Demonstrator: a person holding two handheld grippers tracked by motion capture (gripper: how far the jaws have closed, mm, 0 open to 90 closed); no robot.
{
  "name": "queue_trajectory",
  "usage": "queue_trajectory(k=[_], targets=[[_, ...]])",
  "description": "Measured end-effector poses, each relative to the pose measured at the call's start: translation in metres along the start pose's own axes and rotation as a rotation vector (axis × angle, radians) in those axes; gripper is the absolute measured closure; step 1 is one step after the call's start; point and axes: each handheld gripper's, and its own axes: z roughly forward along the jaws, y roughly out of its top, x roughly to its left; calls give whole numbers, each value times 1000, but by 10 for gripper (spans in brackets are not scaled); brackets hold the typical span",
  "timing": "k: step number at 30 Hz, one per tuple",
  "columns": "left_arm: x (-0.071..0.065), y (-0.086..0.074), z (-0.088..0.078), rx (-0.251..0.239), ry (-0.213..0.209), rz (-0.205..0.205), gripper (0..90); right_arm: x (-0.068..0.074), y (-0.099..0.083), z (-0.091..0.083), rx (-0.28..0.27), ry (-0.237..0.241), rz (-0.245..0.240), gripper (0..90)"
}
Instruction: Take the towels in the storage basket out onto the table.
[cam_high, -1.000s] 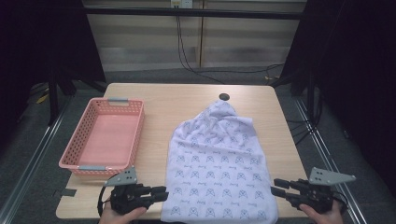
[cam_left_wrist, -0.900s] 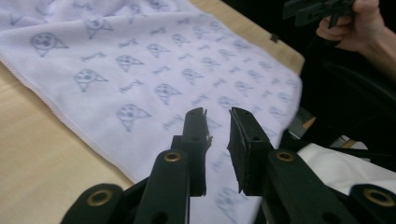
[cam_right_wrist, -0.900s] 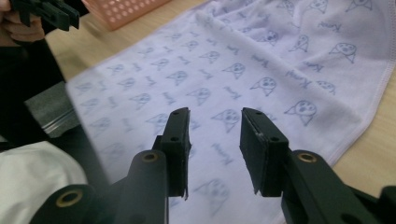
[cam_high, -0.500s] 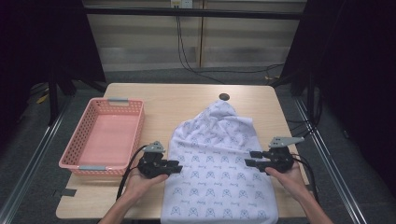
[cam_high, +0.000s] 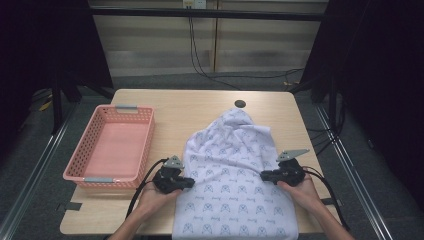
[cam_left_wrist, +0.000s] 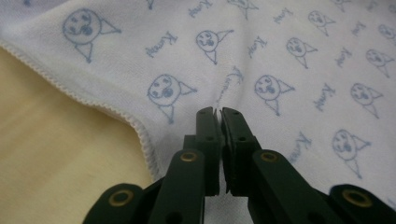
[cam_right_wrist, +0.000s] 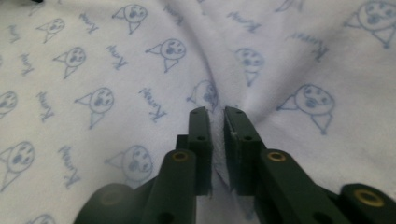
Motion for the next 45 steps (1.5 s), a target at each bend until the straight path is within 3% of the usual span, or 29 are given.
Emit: queue_trajectory(k=[6, 10, 11, 12, 14, 15, 16, 19, 23, 24, 26, 30, 33, 34, 35, 38, 39, 41, 42, 43, 45], targets=[[-34, -26, -16, 40, -76, 32, 881, 29, -24, -17, 39, 80, -5, 842], [-55, -42, -24, 75, -132, 29, 880, 49, -37, -27, 78, 135, -21, 840], [-59, -46, -26, 75, -162, 19, 878, 53, -39, -29, 89, 140, -23, 837], [-62, -48, -29, 84, -161, 31, 873, 57, -41, -31, 99, 146, -35, 829], [-66, -46, -31, 40, -195, 51, 832, 60, -41, -34, 91, 152, -39, 771], [-64, -42, -32, 22, -169, 40, 803, 58, -40, -35, 59, 164, -40, 729], [-59, -37, -31, -4, -186, 28, 771, 55, -37, -36, 33, 154, -28, 678], [-41, -20, -25, -57, -172, -7, 691, 42, -26, -39, -36, 95, -13, 605], [-13, 5, -8, -97, -96, -43, 666, 20, -7, -32, -84, 43, 7, 542], [-8, 11, -5, -111, -70, -55, 654, 14, -2, -28, -86, 33, 8, 531], [2, 22, -1, -141, -58, -77, 632, 5, 6, -18, -94, 24, 26, 509], [17, 39, 5, -186, 4, -98, 584, -3, 17, 6, -66, 4, 23, 503], [28, 46, 10, -209, 46, -109, 538, 0, 19, 18, -17, 2, 6, 574], [31, 48, 12, -208, 47, -121, 529, 1, 18, 18, -19, -6, -4, 619], [34, 49, 15, -205, 69, -125, 523, 3, 17, 17, -16, -1, -3, 743], [40, 49, 24, -182, 90, -146, 549, 9, 10, 13, -7, 25, -25, 851], [40, 48, 29, -147, 82, -150, 597, 12, 7, 11, 0, 44, -22, 860], [37, 46, 34, -81, 124, -123, 829, 17, 2, 7, 15, 66, -18, 869], [36, 44, 34, -75, 100, -122, 851, 20, -1, 5, 23, 72, -19, 870], [35, 42, 32, -74, 48, -122, 858, 23, -4, 2, 28, 77, -23, 870], [26, 39, 27, -49, 11, -94, 867, 32, -12, -4, 46, 103, -33, 870]])
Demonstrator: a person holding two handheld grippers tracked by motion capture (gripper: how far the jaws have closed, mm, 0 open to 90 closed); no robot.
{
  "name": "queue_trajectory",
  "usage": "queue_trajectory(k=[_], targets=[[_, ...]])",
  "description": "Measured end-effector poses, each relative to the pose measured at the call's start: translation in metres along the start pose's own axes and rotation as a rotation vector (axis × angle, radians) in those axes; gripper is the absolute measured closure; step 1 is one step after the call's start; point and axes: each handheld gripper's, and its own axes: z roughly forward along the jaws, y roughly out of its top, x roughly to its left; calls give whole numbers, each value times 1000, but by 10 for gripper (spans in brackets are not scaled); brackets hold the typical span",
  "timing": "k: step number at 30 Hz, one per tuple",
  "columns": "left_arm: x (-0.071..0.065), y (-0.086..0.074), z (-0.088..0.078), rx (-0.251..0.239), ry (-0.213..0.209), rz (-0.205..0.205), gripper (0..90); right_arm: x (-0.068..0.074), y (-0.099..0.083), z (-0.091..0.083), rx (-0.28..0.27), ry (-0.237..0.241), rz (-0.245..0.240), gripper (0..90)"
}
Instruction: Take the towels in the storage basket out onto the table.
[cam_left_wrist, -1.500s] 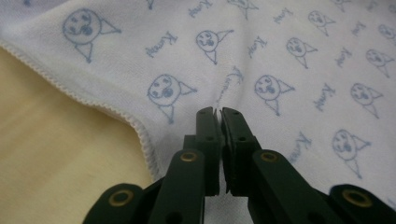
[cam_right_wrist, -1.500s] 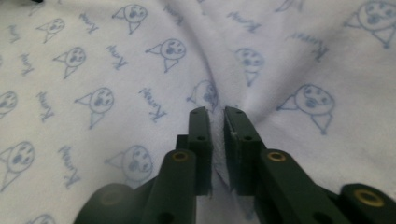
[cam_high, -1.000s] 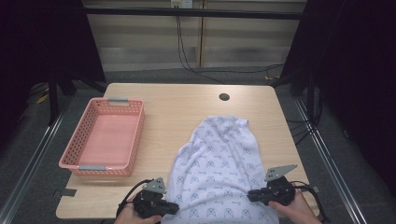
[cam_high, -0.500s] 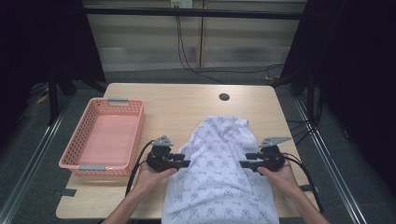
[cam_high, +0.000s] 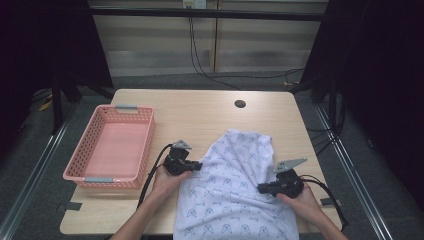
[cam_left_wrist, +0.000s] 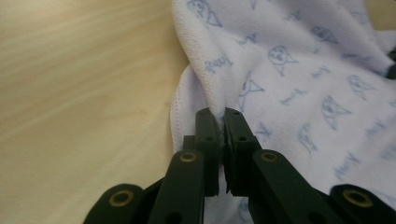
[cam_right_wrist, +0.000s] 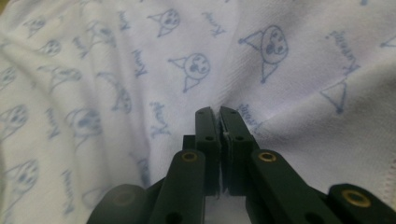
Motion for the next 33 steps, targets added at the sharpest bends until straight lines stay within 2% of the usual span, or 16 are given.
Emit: queue_trajectory(k=[5, 8, 10, 12, 15, 16, 18, 19, 21, 22, 23, 24, 26, 29, 31, 33], targets=[[-30, -21, -26, 19, -98, 46, 874, 25, -17, -11, 50, 59, -20, 866], [-46, -35, -44, 26, -123, 66, 873, 38, -24, -15, 65, 91, -29, 849], [-51, -45, -54, 27, -145, 49, 869, 43, -26, -18, 45, 97, -37, 774], [-50, -48, -56, 17, -134, 40, 810, 42, -23, -25, -13, 79, -17, 725], [-41, -40, -50, -22, -141, 16, 703, 23, -9, -37, -121, 3, 17, 672], [-38, -33, -45, -41, -129, 17, 682, 17, -4, -38, -137, -15, 23, 662], [-31, -19, -34, -62, -102, 11, 642, -2, 9, -38, -172, -100, 32, 597], [-27, -13, -28, -77, -94, -3, 621, -12, 15, -36, -187, -108, 50, 596], [-21, -2, -18, -85, -94, 0, 581, -30, 27, -30, -182, -157, 66, 553], [-18, 5, -10, -84, -70, -4, 567, -37, 31, -27, -178, -173, 69, 540], [-16, 8, -6, -103, -66, -23, 537, -48, 36, -22, -181, -206, 82, 519], [-13, 12, 1, -90, -75, -33, 531, -54, 39, -19, -175, -220, 91, 506], [-12, 14, 11, -67, -45, -24, 525, -69, 44, -11, -171, -254, 103, 488], [-10, 14, 19, -54, -92, -19, 626, -84, 46, -3, -173, -264, 136, 465], [-11, 14, 20, -43, -121, -9, 805, -90, 47, 3, -153, -262, 141, 473], [-10, 14, 20, -43, -119, -9, 867, -93, 46, 9, -121, -261, 148, 511]])
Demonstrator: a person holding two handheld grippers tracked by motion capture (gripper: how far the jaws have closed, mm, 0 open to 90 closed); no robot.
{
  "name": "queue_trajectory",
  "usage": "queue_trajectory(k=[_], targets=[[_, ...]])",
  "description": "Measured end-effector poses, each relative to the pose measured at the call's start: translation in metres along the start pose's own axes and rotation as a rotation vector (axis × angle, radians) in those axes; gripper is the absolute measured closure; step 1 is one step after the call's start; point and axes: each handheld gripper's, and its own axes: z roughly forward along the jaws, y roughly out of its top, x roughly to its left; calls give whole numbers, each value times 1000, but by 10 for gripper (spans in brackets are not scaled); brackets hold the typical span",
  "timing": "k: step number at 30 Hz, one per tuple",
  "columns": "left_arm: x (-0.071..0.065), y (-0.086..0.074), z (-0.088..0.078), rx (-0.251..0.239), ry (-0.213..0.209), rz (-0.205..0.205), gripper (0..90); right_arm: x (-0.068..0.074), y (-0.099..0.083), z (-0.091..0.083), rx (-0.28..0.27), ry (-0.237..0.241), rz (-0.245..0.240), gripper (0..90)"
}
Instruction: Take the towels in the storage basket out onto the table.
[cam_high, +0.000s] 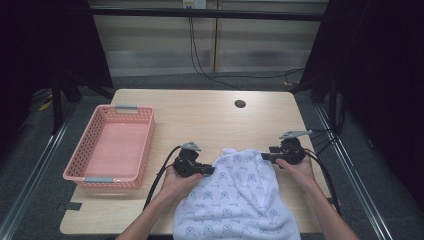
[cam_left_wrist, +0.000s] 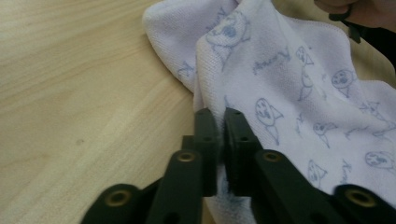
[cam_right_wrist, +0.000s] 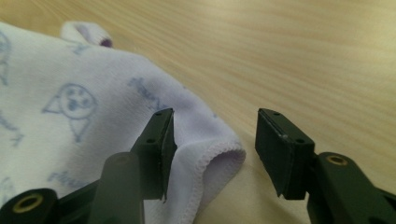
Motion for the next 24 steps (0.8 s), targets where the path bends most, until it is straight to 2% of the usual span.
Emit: queue_trajectory(k=[4, 5, 7, 8, 10, 11, 13, 15, 16, 17, 18, 19, 20, 21, 22, 24], targets=[[2, 2, -8, -38, -11, -19, 877, 3, -1, 5, 7, 56, -6, 828], [3, 4, -11, -54, 5, -21, 878, 4, 0, 4, 4, 57, -2, 856], [6, 10, -19, -82, 27, -32, 879, 2, 7, -1, -26, 58, 7, 865], [6, 16, -24, -87, 40, -25, 879, 0, 14, -6, -63, 63, 17, 866], [6, 29, -35, -111, 64, 1, 880, -2, 30, -18, -117, 43, 19, 866], [4, 40, -44, -141, 72, 13, 880, -3, 36, -24, -140, 34, 17, 866], [-1, 56, -57, -176, 102, 41, 880, -4, 59, -46, -217, 23, 4, 866], [-10, 73, -72, -230, 170, 86, 880, -2, 77, -64, -278, 16, -7, 866], [-18, 81, -80, -247, 207, 127, 879, -1, 85, -74, -318, 23, -14, 866], [-24, 83, -83, -255, 206, 147, 879, 4, 92, -86, -363, 37, -21, 866], [-34, 83, -86, -260, 181, 180, 879, 8, 94, -92, -384, 53, -29, 866], [-43, 79, -86, -247, 181, 217, 878, 16, 94, -99, -405, 84, -43, 866], [-49, 74, -85, -232, 180, 242, 878, 23, 89, -101, -404, 109, -55, 866], [-56, 66, -82, -209, 136, 251, 877, 29, 83, -102, -397, 136, -62, 866], [-64, 52, -77, -182, 108, 254, 877, 37, 72, -101, -385, 189, -62, 865], [-74, 26, -65, -100, 57, 265, 876, 55, 40, -94, -310, 222, -102, 866]])
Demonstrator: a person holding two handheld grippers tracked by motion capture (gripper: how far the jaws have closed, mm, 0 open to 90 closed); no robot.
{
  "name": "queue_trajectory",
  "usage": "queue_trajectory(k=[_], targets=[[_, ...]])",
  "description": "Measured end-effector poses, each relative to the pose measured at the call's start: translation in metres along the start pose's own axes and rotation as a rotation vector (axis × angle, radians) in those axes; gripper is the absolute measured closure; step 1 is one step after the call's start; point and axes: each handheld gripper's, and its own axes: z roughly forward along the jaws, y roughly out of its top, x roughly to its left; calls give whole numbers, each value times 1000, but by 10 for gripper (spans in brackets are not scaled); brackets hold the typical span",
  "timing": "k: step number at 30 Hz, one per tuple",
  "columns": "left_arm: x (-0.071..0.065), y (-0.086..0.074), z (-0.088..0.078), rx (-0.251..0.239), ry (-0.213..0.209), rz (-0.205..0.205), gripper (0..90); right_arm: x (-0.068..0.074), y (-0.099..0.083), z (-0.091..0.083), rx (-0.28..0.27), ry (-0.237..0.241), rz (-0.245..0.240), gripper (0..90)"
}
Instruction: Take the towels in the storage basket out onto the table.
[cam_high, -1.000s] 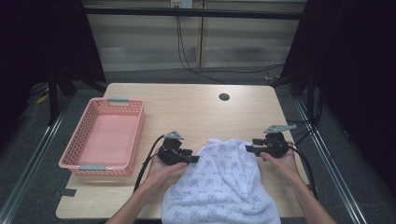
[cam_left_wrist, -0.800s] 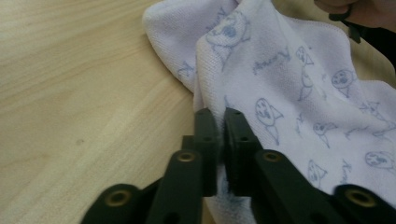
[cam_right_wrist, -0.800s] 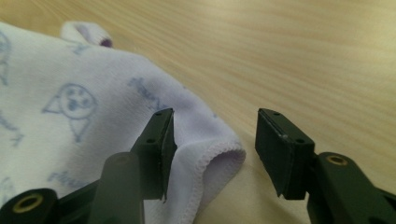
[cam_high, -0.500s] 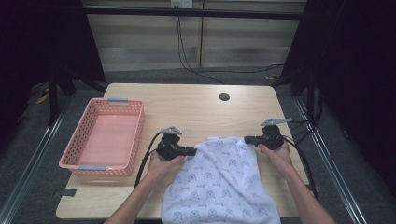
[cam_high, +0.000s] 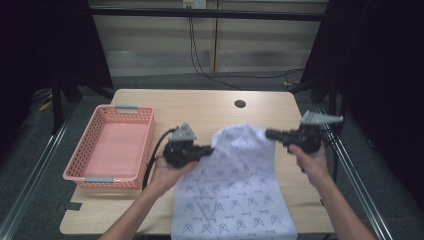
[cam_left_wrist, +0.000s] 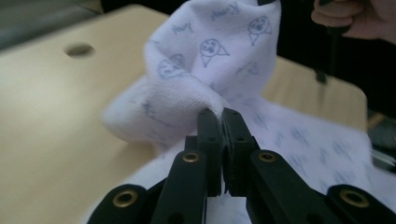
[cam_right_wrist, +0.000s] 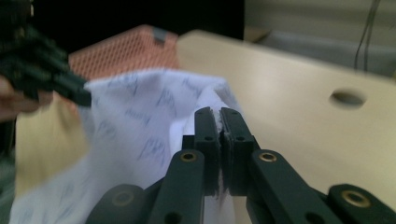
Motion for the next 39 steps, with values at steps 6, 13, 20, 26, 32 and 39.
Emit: queue_trajectory(k=[6, 13, 20, 26, 32, 39], targets=[[-40, -60, 19, 210, -130, 2, 858, 33, -85, -2, 200, 78, 34, 864], [-31, -72, 3, 143, -182, -74, 631, 50, -119, -7, 376, 91, 11, 786], [13, -55, 4, 34, -12, -152, 669, 37, -93, -20, 225, 42, 40, 691], [28, -46, 25, 54, -1, -173, 587, 9, -97, 13, 296, -5, 82, 610], [25, -49, 36, 123, -19, -168, 543, 21, -109, 22, 371, -2, 29, 713], [17, -61, 25, 148, -34, -138, 717, 9, -86, -22, 149, -79, 58, 866]])
